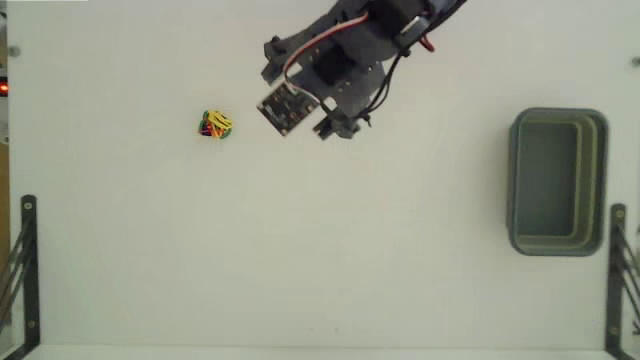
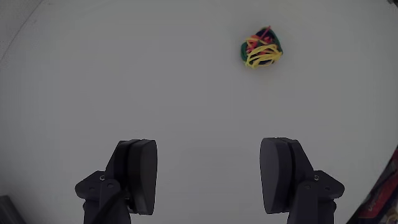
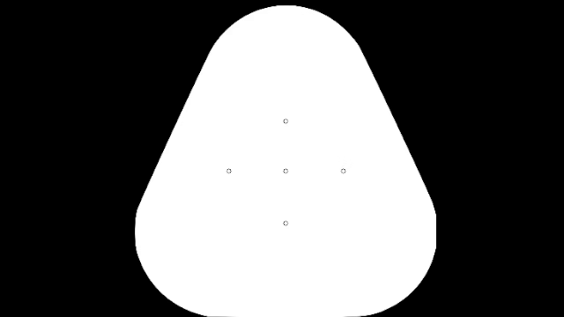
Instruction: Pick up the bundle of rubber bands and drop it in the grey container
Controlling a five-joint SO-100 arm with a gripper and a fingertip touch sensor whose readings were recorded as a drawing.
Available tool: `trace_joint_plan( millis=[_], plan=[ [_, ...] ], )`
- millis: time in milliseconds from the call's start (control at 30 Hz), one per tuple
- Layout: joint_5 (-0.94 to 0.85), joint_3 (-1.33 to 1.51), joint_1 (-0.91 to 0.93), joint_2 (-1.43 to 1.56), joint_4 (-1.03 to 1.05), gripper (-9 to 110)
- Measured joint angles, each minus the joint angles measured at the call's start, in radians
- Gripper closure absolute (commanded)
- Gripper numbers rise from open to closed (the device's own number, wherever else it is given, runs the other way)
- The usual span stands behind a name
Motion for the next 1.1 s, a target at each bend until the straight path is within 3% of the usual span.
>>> trace_joint_plan(
  millis=[1100],
  plan=[
    [0.0, 0.0, 0.133, 0.0, 0.0, -9]
  ],
)
